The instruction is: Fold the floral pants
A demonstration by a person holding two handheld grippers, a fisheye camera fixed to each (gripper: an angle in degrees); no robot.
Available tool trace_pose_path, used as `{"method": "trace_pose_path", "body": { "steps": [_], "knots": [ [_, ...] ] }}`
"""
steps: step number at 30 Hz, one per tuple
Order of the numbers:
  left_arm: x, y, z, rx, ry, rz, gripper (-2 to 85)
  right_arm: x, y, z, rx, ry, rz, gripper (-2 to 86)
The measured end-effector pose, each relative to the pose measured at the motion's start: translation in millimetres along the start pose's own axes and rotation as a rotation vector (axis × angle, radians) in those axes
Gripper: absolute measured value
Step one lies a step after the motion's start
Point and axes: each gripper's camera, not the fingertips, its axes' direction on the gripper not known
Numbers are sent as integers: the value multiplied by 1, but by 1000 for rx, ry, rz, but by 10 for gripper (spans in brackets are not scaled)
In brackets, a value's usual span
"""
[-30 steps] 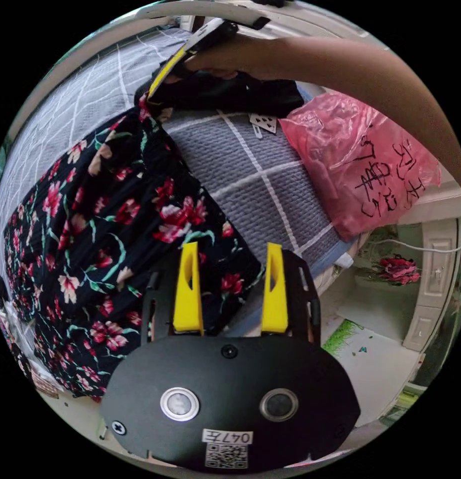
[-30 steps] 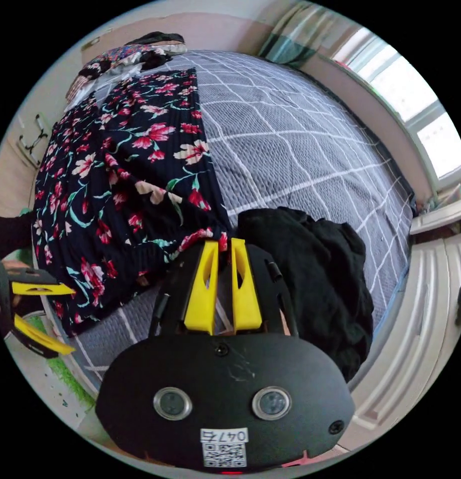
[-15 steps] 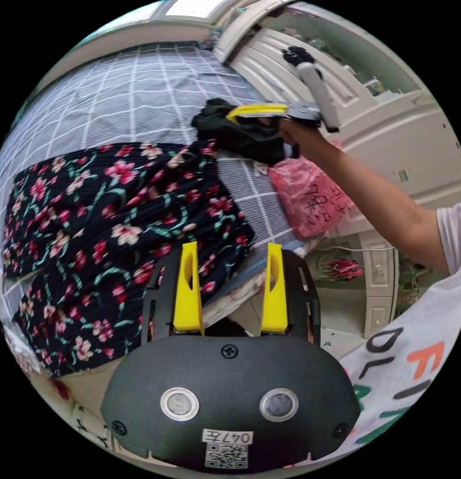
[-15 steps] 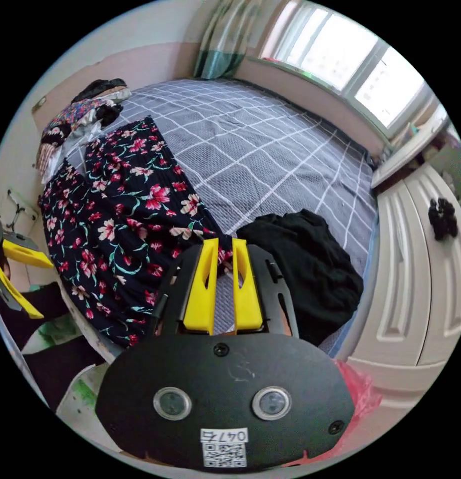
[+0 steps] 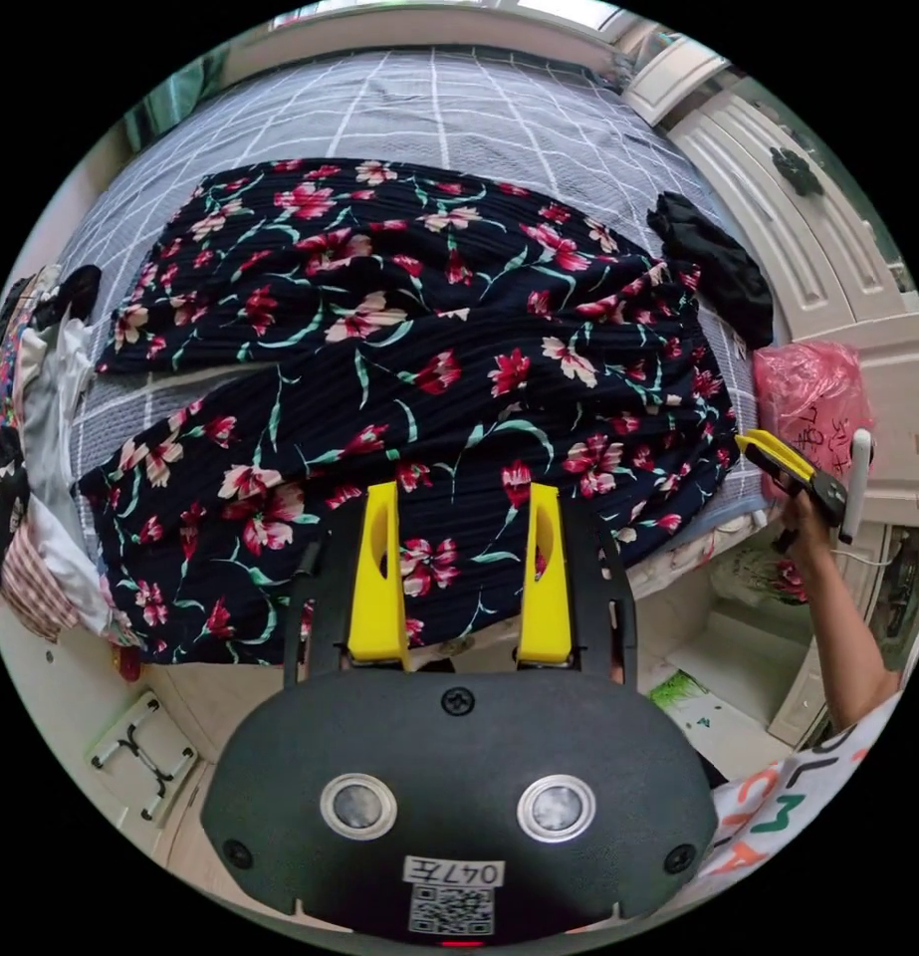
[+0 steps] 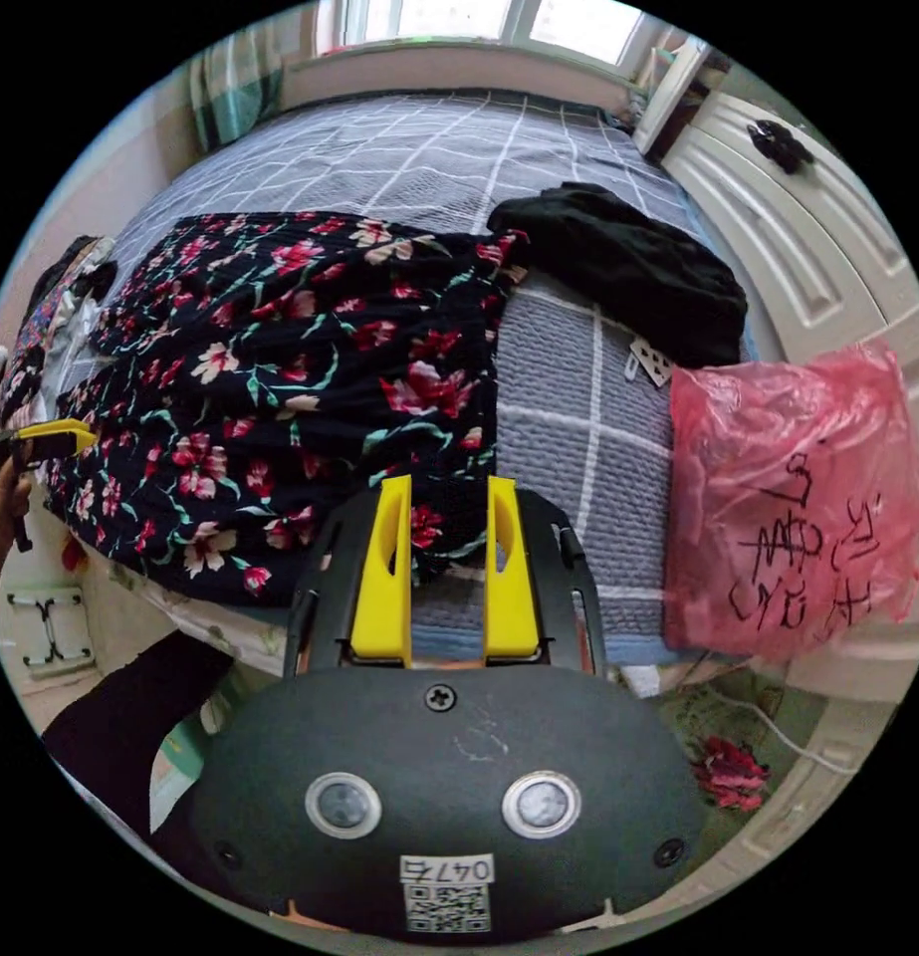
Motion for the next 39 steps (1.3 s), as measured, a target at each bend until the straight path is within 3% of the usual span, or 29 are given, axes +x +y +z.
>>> {"method": "trace_pose_path", "body": {
  "steps": [4, 9, 13, 18, 21, 25, 29, 34, 39],
  "knots": [
    [16, 5, 25, 12, -11, 33, 168, 20, 4, 22, 12, -89, 112, 66],
    [48, 11, 58, -26, -106, 43, 140, 13, -7, 42, -46, -179, -7, 8],
    [71, 18, 70, -23, -173, 62, 119, 21, 15, 27, -69, -111, -12, 3],
    [93, 33, 95, -54, -173, 66, 107, 35, 30, 56, -214, -182, 29, 21],
    [99, 42, 70, 1, -229, 48, 57, 28, 19, 40, -199, -70, 65, 60],
    [107, 55, 18, 54, -276, 94, 34, -38, -5, -49, 36, 123, -52, 59],
    [91, 80, -26, 86, -255, 42, 10, -146, -39, -104, 172, -57, -260, 22],
    [54, 126, -54, 73, -277, -25, -5, -243, -58, -122, 183, -261, -422, 5],
    [-12, 176, -67, 69, -282, -134, 3, -306, -65, -124, 174, -324, -541, -2]
  ]
}}
